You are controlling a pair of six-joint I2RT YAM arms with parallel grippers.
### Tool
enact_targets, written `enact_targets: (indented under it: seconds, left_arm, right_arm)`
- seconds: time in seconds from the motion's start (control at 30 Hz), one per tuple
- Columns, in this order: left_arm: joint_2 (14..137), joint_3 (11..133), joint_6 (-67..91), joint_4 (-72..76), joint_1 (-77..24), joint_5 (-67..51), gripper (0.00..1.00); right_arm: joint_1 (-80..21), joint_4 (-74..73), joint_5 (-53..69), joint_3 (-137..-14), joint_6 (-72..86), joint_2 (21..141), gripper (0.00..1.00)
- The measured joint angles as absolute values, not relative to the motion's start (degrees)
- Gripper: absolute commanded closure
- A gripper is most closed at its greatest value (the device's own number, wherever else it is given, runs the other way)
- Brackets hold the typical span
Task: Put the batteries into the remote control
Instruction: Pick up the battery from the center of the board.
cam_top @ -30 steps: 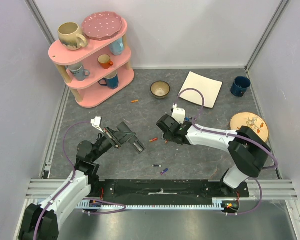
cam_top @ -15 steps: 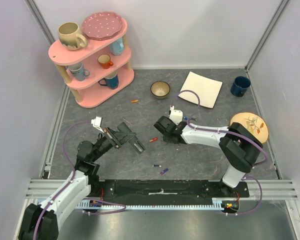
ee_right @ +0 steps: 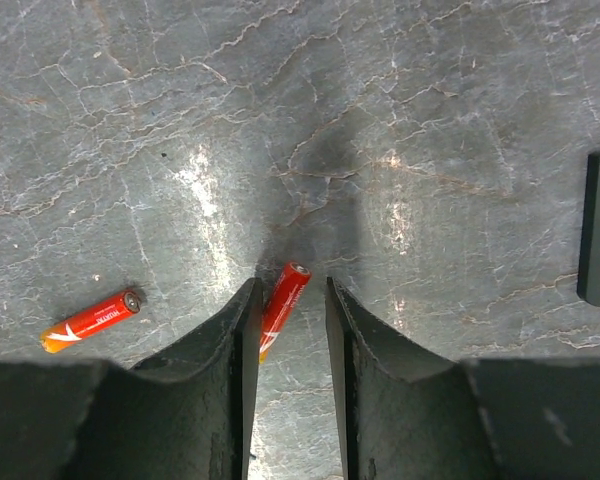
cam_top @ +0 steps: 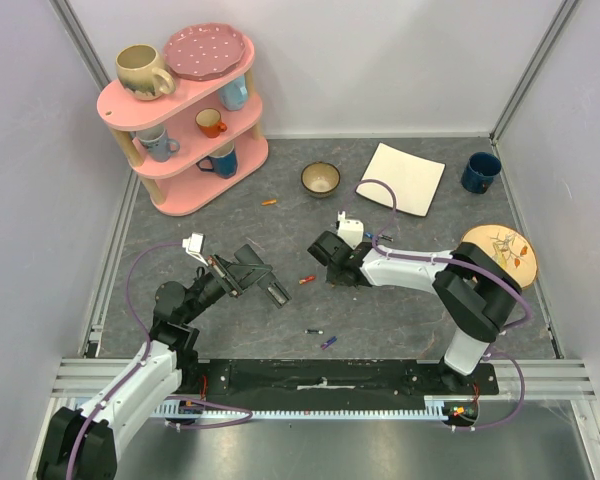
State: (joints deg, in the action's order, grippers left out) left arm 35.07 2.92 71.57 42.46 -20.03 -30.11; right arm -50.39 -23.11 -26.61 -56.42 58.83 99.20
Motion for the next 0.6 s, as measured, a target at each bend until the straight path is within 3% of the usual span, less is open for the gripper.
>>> enact_targets:
  seconds: [0.6]
  left_arm:
    - [35.05, 2.92, 71.55, 42.48, -20.12, -30.04, 0.98]
  right_arm:
    - [-50.22, -21.76, -24.49, -56.97, 53.32, 99.94, 0.77]
